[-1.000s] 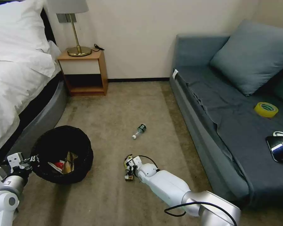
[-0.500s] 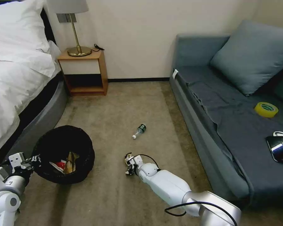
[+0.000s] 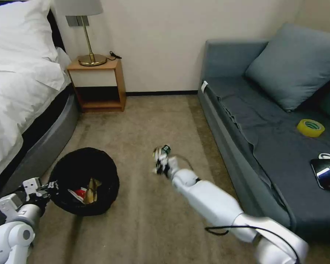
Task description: Pick up the trash bin, then pick up the garbage on the floor and place it into the trash bin.
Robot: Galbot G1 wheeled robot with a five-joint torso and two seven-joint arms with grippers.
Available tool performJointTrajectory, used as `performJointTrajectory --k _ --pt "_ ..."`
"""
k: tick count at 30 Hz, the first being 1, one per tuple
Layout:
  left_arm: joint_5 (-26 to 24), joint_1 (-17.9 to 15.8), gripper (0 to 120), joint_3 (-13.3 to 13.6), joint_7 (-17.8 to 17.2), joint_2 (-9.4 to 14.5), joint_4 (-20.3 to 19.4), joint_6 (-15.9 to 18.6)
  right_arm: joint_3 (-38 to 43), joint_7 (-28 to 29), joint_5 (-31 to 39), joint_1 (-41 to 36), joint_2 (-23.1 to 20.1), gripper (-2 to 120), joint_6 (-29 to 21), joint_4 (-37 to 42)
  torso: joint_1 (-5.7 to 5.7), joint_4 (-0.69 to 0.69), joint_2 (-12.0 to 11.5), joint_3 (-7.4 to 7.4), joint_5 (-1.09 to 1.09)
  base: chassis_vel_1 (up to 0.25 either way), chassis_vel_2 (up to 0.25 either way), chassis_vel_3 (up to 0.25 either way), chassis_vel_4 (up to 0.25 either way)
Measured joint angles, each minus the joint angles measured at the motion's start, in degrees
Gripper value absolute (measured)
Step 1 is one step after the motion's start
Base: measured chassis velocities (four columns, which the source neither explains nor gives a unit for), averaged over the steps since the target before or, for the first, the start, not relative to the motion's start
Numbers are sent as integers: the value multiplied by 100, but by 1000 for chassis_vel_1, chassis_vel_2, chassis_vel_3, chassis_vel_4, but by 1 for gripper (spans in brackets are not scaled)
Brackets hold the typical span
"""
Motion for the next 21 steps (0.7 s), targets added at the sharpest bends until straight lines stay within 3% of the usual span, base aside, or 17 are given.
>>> performJointTrajectory --k 2,8,15,21 --pt "-107 -20 4 132 -44 -33 -14 66 168 93 182 50 -204 0 155 681 0 1 1 -1 -1 0 0 0 0" --pt "-380 -68 4 328 -135 -46 -64 227 196 198 516 135 -473 0 393 1675 0 0 1 0 -1 0 0 0 0" --pt "-731 -119 4 515 -276 -74 -173 404 -331 230 896 183 -864 0 502 3162 0 0 1 -1 -2 0 0 0 0" --pt "-792 -108 4 577 -287 -119 -216 459 -947 213 856 -51 -1036 0 477 3766 0 1 1 0 -2 0 0 0 0"
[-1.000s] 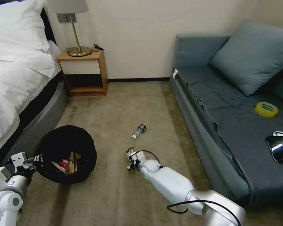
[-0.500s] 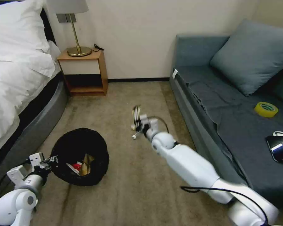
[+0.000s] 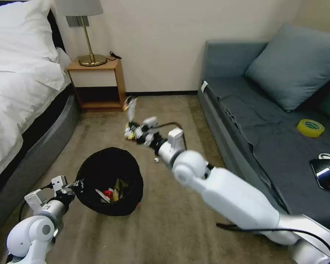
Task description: Pick up the trash bin, then pick up the garbage on the floor and place it into the trash bin.
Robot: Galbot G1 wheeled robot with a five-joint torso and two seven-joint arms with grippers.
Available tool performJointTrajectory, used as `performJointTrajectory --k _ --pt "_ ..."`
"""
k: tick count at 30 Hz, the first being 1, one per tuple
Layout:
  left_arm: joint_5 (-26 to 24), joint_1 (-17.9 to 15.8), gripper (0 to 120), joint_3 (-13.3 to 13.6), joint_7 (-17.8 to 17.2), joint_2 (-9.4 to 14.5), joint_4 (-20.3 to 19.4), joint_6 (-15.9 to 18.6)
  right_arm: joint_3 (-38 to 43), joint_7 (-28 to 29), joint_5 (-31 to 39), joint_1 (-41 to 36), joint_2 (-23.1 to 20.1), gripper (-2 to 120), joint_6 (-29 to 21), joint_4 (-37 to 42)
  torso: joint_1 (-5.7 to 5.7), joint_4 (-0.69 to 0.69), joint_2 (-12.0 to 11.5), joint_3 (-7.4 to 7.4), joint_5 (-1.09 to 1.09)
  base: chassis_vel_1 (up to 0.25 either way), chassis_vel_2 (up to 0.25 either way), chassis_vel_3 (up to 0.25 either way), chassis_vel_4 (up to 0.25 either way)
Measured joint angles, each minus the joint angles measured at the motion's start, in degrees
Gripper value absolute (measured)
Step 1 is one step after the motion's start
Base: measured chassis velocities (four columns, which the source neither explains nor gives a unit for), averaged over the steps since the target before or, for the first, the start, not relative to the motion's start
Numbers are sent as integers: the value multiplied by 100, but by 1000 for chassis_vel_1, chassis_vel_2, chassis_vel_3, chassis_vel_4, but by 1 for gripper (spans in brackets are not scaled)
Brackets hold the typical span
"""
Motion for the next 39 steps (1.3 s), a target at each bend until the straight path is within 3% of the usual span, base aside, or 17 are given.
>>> performJointTrajectory --k 5,17,21,23,28,32,39 --pt "-40 28 4 92 2 -64 -94 50 -559 -79 -283 -154 127 0 19 52 0 0 0 0 0 0 0 0 0" --pt "-45 73 4 100 12 -130 -172 74 -786 -129 -735 -290 131 0 30 -79 0 0 0 0 0 0 0 0 0" --pt "-60 92 4 92 19 -146 -204 78 -782 -117 -833 -349 76 13 30 -84 0 0 0 0 0 0 0 0 0" --pt "-71 103 4 89 19 -148 -230 86 -771 -112 -909 -395 27 25 30 -85 0 0 0 0 0 0 0 0 0" --pt "-90 116 4 86 14 -156 -272 98 -754 -79 -924 -407 -37 36 15 -55 0 0 0 0 0 0 0 0 0" --pt "-95 132 4 87 -5 -208 -321 106 -748 -71 -946 -407 -197 57 2 -23 0 0 0 0 0 0 0 0 0" --pt "-100 135 4 84 -31 -258 -344 111 -742 -74 -970 -440 -351 60 -1 30 0 0 0 0 0 0 0 0 0"
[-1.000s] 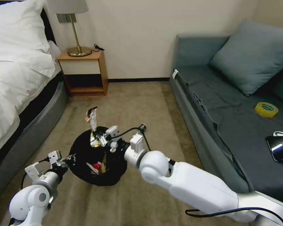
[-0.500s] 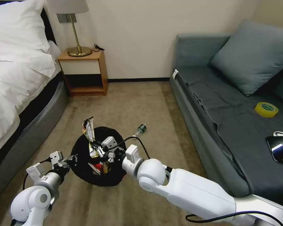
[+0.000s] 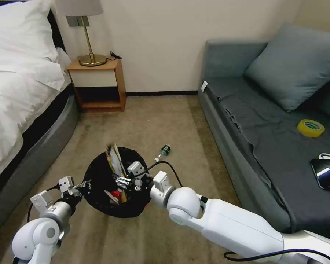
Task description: Pick up the trash bin, then pick up the garbage on the floor and place it into the trash bin.
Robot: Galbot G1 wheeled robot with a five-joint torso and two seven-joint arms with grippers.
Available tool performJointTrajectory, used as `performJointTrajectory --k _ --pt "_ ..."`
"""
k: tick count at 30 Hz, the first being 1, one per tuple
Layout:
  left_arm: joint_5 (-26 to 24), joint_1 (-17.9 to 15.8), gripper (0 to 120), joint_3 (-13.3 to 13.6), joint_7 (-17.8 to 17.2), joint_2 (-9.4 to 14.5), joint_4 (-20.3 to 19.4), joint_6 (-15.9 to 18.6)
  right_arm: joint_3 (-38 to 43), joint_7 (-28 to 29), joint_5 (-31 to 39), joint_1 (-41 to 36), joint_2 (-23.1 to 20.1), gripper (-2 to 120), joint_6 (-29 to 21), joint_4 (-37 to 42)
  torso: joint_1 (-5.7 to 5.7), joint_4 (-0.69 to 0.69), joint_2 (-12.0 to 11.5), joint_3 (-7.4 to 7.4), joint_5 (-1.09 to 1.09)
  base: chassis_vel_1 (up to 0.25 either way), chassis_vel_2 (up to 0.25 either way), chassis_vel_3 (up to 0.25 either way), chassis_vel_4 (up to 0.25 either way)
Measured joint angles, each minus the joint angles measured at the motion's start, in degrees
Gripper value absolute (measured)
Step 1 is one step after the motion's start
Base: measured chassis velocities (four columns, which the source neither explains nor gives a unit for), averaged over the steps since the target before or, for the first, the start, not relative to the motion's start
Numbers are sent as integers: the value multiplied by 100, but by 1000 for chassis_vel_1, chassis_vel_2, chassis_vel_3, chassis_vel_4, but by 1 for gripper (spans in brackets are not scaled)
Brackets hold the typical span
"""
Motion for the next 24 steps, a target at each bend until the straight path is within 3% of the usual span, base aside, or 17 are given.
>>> performJointTrajectory --k 9,16,20,24 --pt "28 -29 4 -117 -17 -5 91 -19 398 214 -247 -143 -79 60 86 94 0 1 0 0 0 0 0 0 0" --pt "43 -50 4 -198 -11 25 143 -123 1048 961 -908 -540 -224 76 103 196 0 1 0 0 0 0 0 0 0" --pt "43 7 4 -271 21 -13 69 -176 1772 1364 -1542 -1373 -510 91 4 426 0 -1 -1 0 1 0 0 0 0" --pt "43 60 4 -310 49 -43 -3 -196 2278 1500 -1929 -1967 -615 98 -11 613 0 0 0 0 1 0 0 0 0"
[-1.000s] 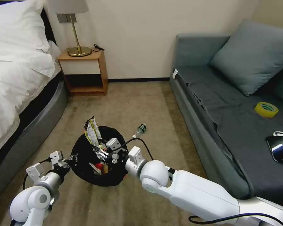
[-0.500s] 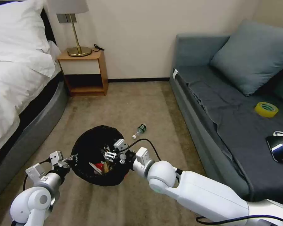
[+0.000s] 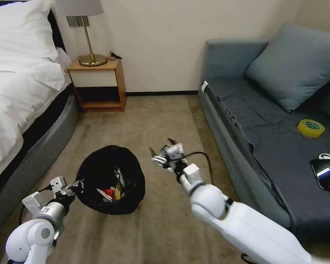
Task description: Pick up the trash bin, then pick up the garbage on the floor and place it into the trash bin.
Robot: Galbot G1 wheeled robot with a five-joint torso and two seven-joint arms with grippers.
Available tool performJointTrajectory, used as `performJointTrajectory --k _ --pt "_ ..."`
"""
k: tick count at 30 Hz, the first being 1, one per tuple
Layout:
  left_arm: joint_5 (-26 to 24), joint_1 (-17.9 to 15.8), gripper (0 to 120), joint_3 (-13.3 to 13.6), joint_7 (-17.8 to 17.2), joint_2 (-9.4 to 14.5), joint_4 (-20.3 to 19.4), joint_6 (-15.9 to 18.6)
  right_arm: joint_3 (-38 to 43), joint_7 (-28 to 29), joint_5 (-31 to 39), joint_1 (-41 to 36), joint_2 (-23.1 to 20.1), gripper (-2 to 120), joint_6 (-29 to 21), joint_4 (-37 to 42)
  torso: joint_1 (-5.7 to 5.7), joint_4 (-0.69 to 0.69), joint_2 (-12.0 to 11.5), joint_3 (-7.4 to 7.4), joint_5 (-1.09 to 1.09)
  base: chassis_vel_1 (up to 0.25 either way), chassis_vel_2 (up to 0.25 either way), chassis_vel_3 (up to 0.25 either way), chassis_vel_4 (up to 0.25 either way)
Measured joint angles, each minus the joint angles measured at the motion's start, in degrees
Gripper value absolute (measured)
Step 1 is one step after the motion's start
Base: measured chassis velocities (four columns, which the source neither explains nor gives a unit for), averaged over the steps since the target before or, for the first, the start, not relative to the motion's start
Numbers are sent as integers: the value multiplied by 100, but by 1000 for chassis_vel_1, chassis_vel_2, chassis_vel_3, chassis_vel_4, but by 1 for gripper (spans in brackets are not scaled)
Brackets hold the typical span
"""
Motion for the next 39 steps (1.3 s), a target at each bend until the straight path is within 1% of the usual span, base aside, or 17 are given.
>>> performJointTrajectory --k 3,4,7,8,9,11,12,17,18,21,25,39 --pt "12 66 4 -37 8 -74 -105 -5 702 99 -487 -629 -72 100 -18 344 0 0 0 0 0 0 0 0 0" --pt "12 66 4 -37 8 -74 -105 -5 702 99 -487 -629 -72 100 -18 344 0 0 0 0 0 0 0 0 0" --pt "37 119 4 -42 12 -148 -185 -5 1208 150 -700 -1123 -84 100 -18 627 0 1 0 0 -1 0 0 0 0" --pt "37 119 4 -42 12 -148 -185 -5 1208 150 -700 -1123 -84 100 -18 627 0 1 0 0 -1 0 0 0 0" --pt "47 128 4 -42 13 -164 -200 -5 1346 136 -793 -1291 -59 100 -16 687 0 0 0 0 -1 0 0 0 0" --pt "60 138 4 -44 15 -183 -224 -5 1643 18 -1091 -1701 63 100 39 800 0 0 0 0 -1 0 0 0 0" --pt "60 138 4 -44 15 -183 -224 -5 1643 18 -1091 -1701 63 100 39 800 0 0 0 0 -1 0 0 0 0" --pt "43 133 4 -127 19 -152 -259 4 1979 -190 -1513 -2432 442 100 153 972 0 0 0 0 -2 0 0 0 0" --pt "43 133 4 -127 19 -152 -259 4 1979 -190 -1513 -2432 442 100 153 972 0 0 0 0 -2 0 0 0 0" --pt "19 115 4 -162 18 -112 -260 14 2149 -275 -1727 -2729 702 100 268 1019 0 0 0 0 -1 0 0 0 0" --pt "13 98 4 -167 19 -93 -234 18 2291 -327 -1855 -2928 852 100 331 1094 0 0 0 0 -2 0 0 0 0" --pt "15 67 4 -122 17 -57 -182 22 2560 -670 -2108 -3265 1034 100 543 1224 0 0 0 0 -2 0 0 0 0"
